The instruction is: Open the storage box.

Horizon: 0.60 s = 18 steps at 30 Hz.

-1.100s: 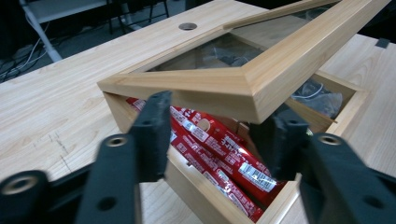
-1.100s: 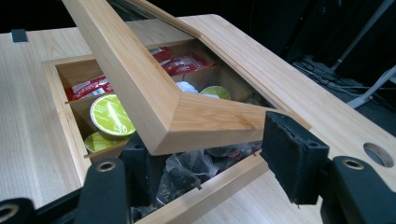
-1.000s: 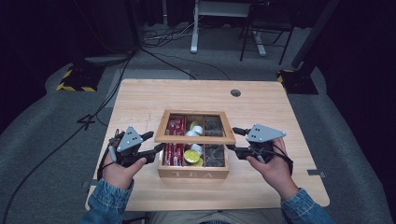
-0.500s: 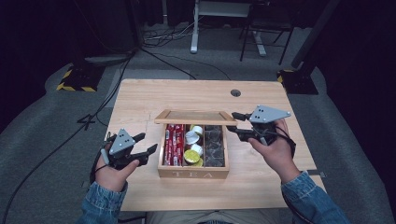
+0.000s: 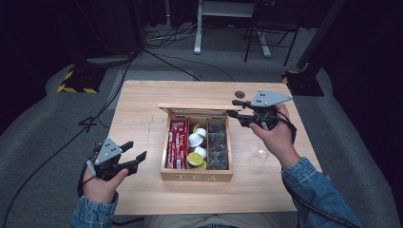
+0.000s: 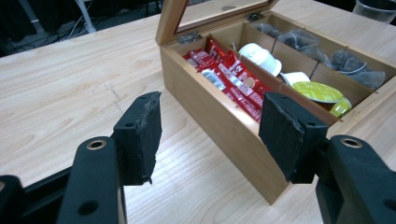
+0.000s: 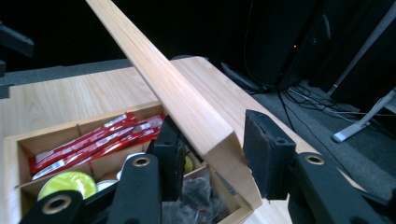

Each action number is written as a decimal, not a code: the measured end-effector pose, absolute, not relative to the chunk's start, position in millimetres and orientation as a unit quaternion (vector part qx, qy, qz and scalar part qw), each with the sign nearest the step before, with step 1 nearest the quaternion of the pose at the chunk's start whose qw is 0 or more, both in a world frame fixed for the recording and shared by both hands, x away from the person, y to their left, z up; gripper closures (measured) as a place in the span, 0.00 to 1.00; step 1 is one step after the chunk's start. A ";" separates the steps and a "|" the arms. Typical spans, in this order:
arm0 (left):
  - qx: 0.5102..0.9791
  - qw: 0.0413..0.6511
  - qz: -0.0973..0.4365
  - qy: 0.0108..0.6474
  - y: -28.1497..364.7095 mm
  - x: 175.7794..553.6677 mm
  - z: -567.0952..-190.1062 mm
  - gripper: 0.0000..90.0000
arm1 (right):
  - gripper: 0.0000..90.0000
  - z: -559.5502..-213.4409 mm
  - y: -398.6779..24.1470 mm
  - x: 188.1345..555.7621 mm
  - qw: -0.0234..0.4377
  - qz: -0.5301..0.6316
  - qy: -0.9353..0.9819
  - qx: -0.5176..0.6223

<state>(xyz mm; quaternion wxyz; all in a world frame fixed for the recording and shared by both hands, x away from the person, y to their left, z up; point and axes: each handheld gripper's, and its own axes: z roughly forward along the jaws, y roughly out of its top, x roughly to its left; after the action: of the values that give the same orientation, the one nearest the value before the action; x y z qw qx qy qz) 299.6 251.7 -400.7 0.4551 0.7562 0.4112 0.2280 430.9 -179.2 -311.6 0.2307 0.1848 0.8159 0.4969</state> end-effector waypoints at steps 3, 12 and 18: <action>0.757 0.454 0.226 0.411 252.6 300.3 -402.1 0.44 | 0.67 -308.5 -179.3 437.6 0.232 0.499 0.813 0.189; 0.761 0.455 0.222 0.406 250.4 309.1 -403.2 0.44 | 0.68 -295.2 -178.1 456.0 0.244 0.499 0.805 0.210; 0.762 0.456 0.216 0.406 249.0 315.2 -404.7 0.43 | 0.69 -288.8 -176.0 471.8 0.250 0.500 0.798 0.225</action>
<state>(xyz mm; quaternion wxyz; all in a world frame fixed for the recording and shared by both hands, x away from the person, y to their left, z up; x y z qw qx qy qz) 315.2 249.0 -404.7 0.4564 0.7617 0.4062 0.2159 471.8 -176.0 -288.8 0.2505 0.2254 0.7978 0.5000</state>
